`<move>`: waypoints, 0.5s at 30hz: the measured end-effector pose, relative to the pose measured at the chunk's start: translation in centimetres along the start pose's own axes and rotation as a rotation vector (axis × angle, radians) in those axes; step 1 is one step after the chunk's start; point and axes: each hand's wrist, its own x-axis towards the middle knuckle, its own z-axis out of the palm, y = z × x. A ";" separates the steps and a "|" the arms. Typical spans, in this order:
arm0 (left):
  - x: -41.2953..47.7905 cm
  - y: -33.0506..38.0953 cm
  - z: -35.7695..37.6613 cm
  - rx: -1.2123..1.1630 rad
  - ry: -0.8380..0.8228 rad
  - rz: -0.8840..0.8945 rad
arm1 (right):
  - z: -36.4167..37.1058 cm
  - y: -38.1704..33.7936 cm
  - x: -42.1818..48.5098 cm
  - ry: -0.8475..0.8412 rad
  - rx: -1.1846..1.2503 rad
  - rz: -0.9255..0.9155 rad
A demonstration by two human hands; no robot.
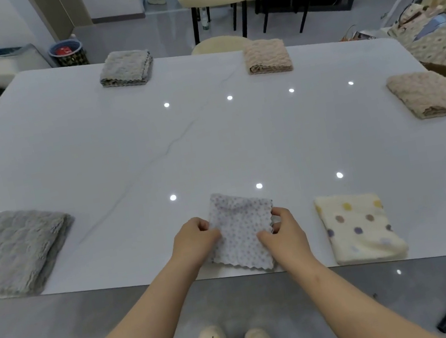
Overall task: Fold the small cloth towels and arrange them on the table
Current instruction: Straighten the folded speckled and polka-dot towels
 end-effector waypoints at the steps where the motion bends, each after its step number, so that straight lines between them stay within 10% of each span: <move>1: 0.1 -0.2 -0.6 -0.012 -0.004 0.007 | 0.5 -0.3 -0.1 -0.003 -0.007 -0.005; 15: 3.3 -6.1 -14.9 -0.039 -0.034 0.042 | 14.4 -6.3 -1.3 -0.013 0.052 0.012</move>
